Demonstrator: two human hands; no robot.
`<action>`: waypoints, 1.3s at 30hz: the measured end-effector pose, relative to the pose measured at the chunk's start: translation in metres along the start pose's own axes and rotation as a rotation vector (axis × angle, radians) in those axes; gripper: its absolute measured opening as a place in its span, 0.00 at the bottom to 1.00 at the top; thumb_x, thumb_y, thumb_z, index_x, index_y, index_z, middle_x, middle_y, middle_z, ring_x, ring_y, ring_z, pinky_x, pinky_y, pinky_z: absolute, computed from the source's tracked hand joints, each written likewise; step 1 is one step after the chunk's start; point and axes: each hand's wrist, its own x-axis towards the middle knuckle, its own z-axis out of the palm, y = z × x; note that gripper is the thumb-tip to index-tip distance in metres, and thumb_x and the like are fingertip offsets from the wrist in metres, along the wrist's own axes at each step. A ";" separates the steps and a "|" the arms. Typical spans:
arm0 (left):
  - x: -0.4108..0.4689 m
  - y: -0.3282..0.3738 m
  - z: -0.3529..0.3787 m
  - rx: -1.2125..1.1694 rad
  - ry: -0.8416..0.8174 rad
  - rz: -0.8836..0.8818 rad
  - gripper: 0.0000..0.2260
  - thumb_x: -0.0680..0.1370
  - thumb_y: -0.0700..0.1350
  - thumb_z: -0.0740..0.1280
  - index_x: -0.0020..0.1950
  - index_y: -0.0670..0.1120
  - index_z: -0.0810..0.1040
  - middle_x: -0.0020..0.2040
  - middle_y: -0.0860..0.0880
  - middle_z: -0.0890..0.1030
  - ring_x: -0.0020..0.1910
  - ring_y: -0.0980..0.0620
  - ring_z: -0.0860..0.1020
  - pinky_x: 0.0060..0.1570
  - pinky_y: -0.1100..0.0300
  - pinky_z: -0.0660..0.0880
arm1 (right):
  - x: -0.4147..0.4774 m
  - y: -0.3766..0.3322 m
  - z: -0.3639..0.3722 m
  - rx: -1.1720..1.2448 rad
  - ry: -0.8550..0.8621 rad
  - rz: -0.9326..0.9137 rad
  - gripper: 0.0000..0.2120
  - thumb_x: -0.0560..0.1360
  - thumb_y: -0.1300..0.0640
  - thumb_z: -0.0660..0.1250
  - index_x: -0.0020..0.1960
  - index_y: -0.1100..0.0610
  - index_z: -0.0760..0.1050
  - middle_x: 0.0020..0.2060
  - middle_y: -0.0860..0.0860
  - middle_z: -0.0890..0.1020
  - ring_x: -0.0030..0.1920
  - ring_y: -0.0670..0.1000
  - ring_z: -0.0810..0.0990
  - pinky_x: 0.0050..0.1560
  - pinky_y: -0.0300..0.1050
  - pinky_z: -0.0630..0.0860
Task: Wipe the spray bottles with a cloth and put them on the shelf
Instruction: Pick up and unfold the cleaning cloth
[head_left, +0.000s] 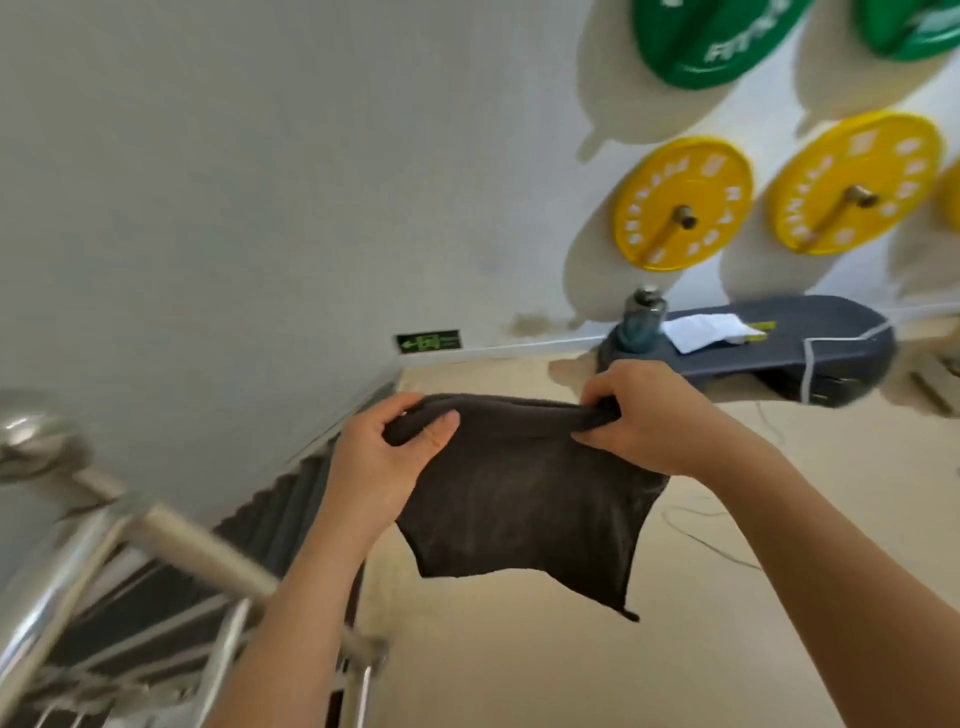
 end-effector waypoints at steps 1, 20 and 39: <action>0.012 0.011 0.030 0.051 -0.063 -0.005 0.14 0.69 0.61 0.75 0.50 0.57 0.83 0.45 0.56 0.84 0.46 0.55 0.81 0.47 0.55 0.78 | -0.005 0.033 -0.014 0.035 0.024 0.061 0.06 0.72 0.50 0.73 0.40 0.51 0.80 0.36 0.46 0.77 0.41 0.48 0.77 0.38 0.39 0.71; 0.175 0.168 0.578 0.307 -0.401 0.679 0.08 0.77 0.39 0.70 0.54 0.48 0.84 0.47 0.49 0.77 0.48 0.47 0.77 0.50 0.59 0.70 | -0.125 0.472 -0.152 0.980 0.829 1.063 0.05 0.79 0.55 0.68 0.52 0.52 0.82 0.48 0.53 0.83 0.49 0.53 0.80 0.46 0.46 0.77; 0.104 0.336 1.060 -0.112 -1.301 0.013 0.11 0.82 0.41 0.60 0.52 0.45 0.83 0.44 0.40 0.83 0.44 0.43 0.80 0.45 0.51 0.79 | -0.212 0.822 -0.333 1.462 1.256 0.724 0.20 0.75 0.75 0.62 0.62 0.59 0.79 0.48 0.56 0.85 0.53 0.53 0.85 0.58 0.47 0.80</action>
